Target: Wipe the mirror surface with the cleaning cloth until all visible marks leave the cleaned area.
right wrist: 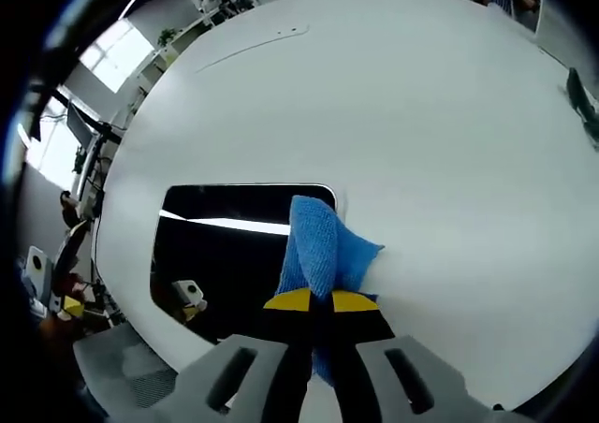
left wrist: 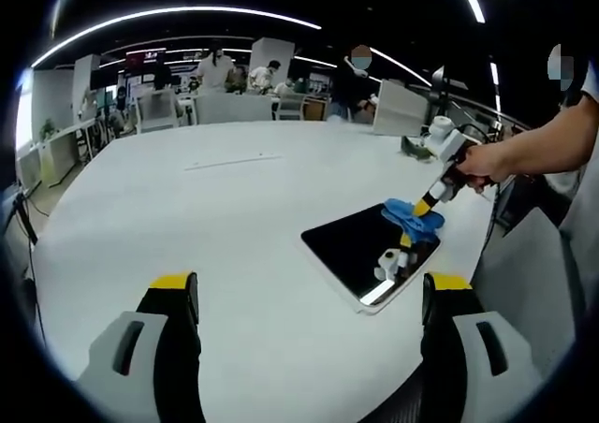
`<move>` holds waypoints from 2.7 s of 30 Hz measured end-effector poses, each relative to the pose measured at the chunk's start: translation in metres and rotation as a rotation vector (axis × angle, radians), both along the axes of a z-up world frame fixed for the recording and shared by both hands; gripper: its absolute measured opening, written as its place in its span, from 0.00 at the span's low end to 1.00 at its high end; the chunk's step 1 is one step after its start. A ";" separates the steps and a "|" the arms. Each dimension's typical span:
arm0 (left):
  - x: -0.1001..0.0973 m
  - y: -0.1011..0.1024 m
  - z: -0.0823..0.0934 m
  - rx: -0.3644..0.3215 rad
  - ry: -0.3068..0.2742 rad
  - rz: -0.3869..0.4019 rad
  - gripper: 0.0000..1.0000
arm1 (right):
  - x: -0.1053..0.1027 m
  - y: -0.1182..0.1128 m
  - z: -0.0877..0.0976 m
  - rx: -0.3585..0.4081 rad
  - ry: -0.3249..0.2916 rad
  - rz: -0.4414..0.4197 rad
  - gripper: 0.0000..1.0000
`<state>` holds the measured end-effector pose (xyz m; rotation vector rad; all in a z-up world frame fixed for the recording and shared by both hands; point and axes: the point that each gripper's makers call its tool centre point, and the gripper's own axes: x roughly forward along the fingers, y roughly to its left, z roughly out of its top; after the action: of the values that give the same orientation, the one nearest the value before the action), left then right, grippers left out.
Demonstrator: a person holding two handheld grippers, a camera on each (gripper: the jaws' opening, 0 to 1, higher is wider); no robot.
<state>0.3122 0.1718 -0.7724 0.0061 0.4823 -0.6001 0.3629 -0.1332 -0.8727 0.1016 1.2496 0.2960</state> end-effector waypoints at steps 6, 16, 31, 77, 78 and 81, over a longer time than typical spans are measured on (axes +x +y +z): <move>0.002 0.002 0.001 -0.002 -0.002 0.005 0.99 | -0.011 0.002 0.002 0.000 0.003 0.005 0.00; 0.000 -0.004 -0.001 0.002 0.005 -0.023 0.99 | -0.027 0.004 0.004 0.008 0.008 -0.014 0.00; -0.003 -0.001 -0.005 -0.002 0.013 -0.015 0.99 | -0.043 0.012 0.004 -0.032 0.017 0.015 0.00; -0.006 0.003 -0.007 -0.023 0.005 0.001 0.99 | -0.050 0.026 0.000 0.042 0.040 -0.108 0.00; -0.005 0.003 -0.006 -0.023 0.005 0.000 0.99 | -0.050 0.027 0.000 0.041 0.040 -0.109 0.00; -0.004 0.002 -0.007 -0.024 0.006 -0.002 0.99 | -0.050 0.029 0.001 0.051 0.047 -0.120 0.00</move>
<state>0.3080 0.1742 -0.7790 -0.0181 0.4805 -0.6077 0.3128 -0.1038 -0.8722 0.2276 1.2769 0.2221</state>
